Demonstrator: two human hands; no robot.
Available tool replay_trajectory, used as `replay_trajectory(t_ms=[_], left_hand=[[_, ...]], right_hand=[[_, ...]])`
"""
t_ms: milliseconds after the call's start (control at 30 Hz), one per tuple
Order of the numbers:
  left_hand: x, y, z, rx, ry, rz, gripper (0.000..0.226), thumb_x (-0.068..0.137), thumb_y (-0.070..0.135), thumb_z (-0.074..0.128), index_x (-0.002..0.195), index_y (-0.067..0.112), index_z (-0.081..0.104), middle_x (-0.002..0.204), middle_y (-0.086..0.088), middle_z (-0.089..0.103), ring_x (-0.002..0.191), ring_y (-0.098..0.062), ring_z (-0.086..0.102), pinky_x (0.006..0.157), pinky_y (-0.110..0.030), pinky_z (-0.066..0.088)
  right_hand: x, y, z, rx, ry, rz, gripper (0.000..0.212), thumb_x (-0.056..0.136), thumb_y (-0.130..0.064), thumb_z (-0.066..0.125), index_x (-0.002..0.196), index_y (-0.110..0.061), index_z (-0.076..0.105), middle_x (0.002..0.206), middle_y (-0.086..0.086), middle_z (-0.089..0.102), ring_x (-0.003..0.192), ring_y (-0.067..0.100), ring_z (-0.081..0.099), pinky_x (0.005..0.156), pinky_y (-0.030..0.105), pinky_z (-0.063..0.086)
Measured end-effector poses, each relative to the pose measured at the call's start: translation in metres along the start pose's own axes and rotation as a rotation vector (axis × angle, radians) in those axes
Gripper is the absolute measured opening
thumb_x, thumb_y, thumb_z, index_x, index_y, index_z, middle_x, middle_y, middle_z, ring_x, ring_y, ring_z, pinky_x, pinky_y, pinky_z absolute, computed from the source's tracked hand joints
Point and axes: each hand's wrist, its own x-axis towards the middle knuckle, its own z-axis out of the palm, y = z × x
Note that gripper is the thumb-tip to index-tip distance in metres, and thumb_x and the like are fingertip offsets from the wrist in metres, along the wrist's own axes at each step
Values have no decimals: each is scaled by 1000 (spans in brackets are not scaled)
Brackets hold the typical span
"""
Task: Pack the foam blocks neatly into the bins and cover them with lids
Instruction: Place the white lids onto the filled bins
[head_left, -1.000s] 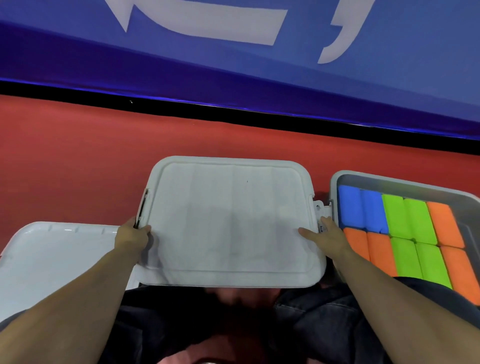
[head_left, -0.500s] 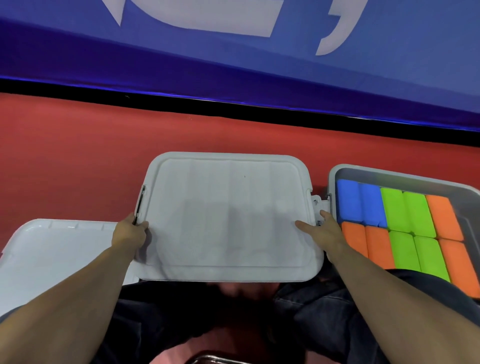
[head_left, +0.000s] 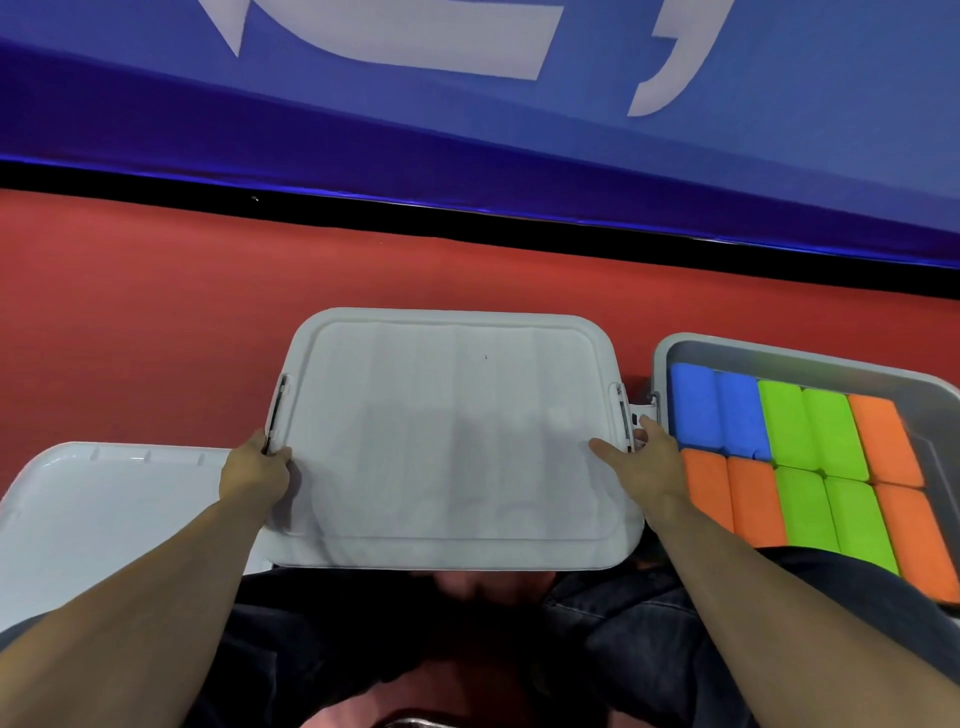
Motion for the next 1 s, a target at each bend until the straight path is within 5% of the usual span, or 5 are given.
replay_trajectory(t_ms=[167, 300, 433, 733, 1000], left_hand=[[1, -3, 0, 52, -11, 15, 48, 104, 15, 51, 150, 7, 43, 148, -20, 50, 136, -43, 45, 112, -45, 36], [1, 0, -5, 72, -38, 13, 45, 102, 14, 53, 146, 4, 48, 142, -21, 55, 130, -43, 49, 107, -43, 39], [2, -2, -7, 68, -50, 17, 51, 101, 15, 55, 150, 9, 44, 144, -19, 54, 132, -41, 48, 108, -42, 39], [3, -3, -3, 82, -28, 21, 44, 102, 13, 52, 145, 5, 49, 138, -23, 57, 126, -44, 51, 104, -45, 42], [-1, -1, -4, 126, -24, 39, 40, 103, 13, 49, 141, 4, 51, 136, -25, 57, 124, -45, 51, 102, -45, 42]], right_hand=[[5, 6, 5, -195, -78, 32, 103, 73, -58, 83, 158, -30, 32, 150, 15, 35, 137, 34, 36, 117, 48, 34], [0, 9, 9, -119, -152, 37, 112, 79, -41, 85, 162, -32, 9, 163, 8, 29, 147, 28, 31, 120, 45, 30], [-3, 9, 10, -53, -131, 27, 106, 83, -26, 84, 162, -28, 13, 158, 3, 39, 141, 25, 42, 109, 32, 37], [-5, 7, 10, -135, -84, -5, 108, 77, -35, 87, 161, -29, 18, 154, 6, 46, 135, 27, 49, 107, 39, 45], [-6, 4, 12, -170, -99, -29, 96, 83, -31, 84, 160, -21, 27, 156, 5, 44, 138, 26, 47, 107, 31, 41]])
